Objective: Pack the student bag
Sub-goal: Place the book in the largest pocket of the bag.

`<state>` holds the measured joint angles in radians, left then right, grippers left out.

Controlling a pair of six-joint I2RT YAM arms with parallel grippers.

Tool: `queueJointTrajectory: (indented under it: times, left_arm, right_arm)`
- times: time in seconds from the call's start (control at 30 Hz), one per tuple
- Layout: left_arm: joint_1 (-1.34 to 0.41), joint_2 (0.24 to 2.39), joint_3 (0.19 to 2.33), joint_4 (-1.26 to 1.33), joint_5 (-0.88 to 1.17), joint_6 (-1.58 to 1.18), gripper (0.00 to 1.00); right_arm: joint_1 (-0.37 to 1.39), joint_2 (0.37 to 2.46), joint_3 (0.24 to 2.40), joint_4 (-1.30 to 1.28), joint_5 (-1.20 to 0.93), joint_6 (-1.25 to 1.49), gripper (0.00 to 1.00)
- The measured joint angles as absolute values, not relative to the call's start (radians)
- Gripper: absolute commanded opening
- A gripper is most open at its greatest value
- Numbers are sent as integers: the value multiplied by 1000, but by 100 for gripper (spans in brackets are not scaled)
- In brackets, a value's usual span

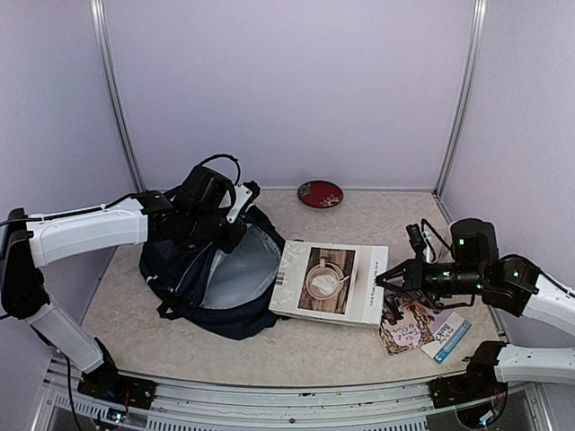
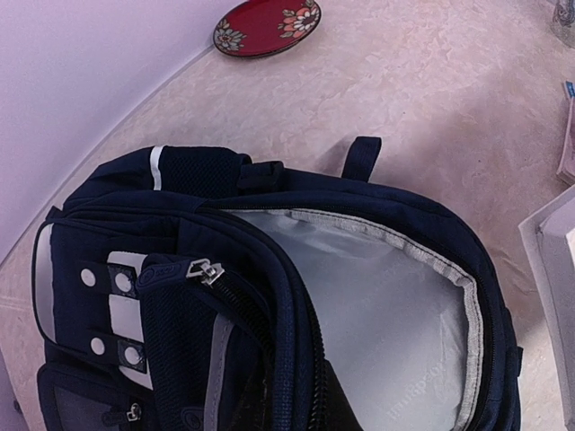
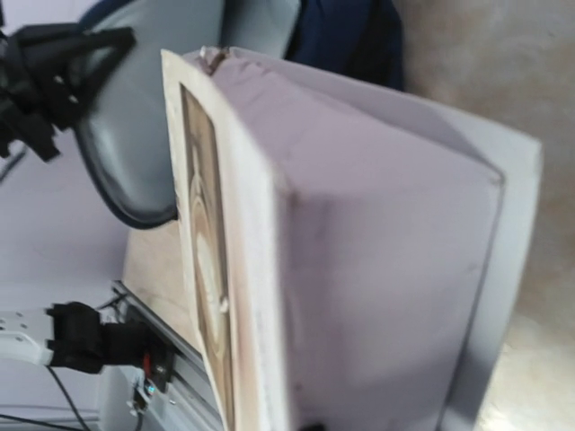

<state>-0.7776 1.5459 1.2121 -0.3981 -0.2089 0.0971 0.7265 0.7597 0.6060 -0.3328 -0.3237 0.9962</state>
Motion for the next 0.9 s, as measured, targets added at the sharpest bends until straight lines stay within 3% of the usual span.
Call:
queueJointTrajectory:
  times: [0.23, 0.6, 0.9]
  left_arm:
    - [-778, 1546, 1212, -398, -205, 97, 0]
    - [-778, 1543, 1212, -399, -181, 95, 0]
    - [-777, 1504, 1201, -400, -128, 87, 0]
  right_arm:
    - [723, 927, 633, -192, -357, 1023, 0]
    - [734, 1464, 673, 331, -350, 1192, 0]
    - [873, 1929, 997, 632, -230, 1383, 0]
